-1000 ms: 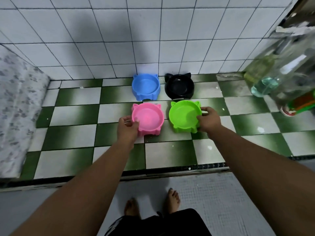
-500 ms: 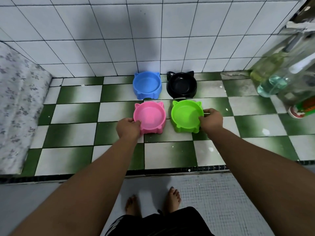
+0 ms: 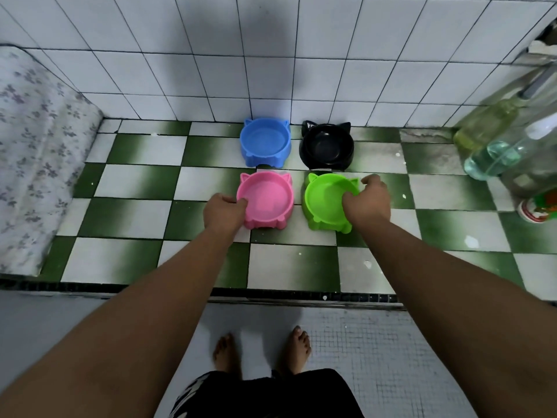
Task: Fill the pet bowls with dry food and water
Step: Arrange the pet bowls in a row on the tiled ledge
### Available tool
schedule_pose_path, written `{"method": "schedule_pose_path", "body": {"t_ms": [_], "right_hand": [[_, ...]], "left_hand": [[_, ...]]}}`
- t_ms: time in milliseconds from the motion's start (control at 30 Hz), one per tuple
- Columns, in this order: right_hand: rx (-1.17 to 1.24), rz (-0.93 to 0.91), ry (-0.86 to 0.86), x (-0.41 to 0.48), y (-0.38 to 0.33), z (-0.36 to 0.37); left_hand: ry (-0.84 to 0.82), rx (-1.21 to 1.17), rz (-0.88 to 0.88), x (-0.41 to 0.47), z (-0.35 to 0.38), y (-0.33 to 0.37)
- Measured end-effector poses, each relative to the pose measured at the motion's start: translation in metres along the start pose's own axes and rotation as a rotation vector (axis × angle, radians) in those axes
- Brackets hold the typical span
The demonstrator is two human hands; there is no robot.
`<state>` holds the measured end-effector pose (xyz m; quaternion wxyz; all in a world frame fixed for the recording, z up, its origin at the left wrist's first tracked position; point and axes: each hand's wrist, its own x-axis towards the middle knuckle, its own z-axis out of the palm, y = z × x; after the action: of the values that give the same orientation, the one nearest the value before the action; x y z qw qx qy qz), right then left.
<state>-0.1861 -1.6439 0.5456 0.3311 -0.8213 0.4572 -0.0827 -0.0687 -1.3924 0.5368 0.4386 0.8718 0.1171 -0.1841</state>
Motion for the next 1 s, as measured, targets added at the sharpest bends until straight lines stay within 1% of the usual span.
{"method": "schedule_pose_path", "body": {"t_ms": [100,300,467,567,667,833,1000], "right_hand": [[-0.039,-0.13,-0.003,-0.006,-0.018,0.0],[-0.028,-0.348,-0.078,-0.034,-0.049,0.014],[-0.037,-0.505,-0.233,-0.075,-0.087,0.042],[-0.049,-0.624,-0.296,-0.118,-0.12,0.071],[-0.027,-0.723,-0.389,-0.18,-0.158,0.108],[-0.007,-0.858,-0.518,-0.31,-0.219,0.174],[0.006,-1.044,-0.645,-0.433,-0.274,0.238]], "left_hand": [[-0.015,0.006,0.034,-0.004,-0.005,0.004],[-0.048,0.064,0.162,-0.02,-0.028,0.005],[0.014,0.03,0.214,-0.034,-0.084,-0.021],[0.098,0.014,0.197,-0.039,-0.137,-0.06],[0.17,-0.032,0.155,-0.052,-0.201,-0.115],[0.292,-0.105,0.099,-0.085,-0.316,-0.216],[0.43,-0.162,0.032,-0.119,-0.428,-0.309]]}}
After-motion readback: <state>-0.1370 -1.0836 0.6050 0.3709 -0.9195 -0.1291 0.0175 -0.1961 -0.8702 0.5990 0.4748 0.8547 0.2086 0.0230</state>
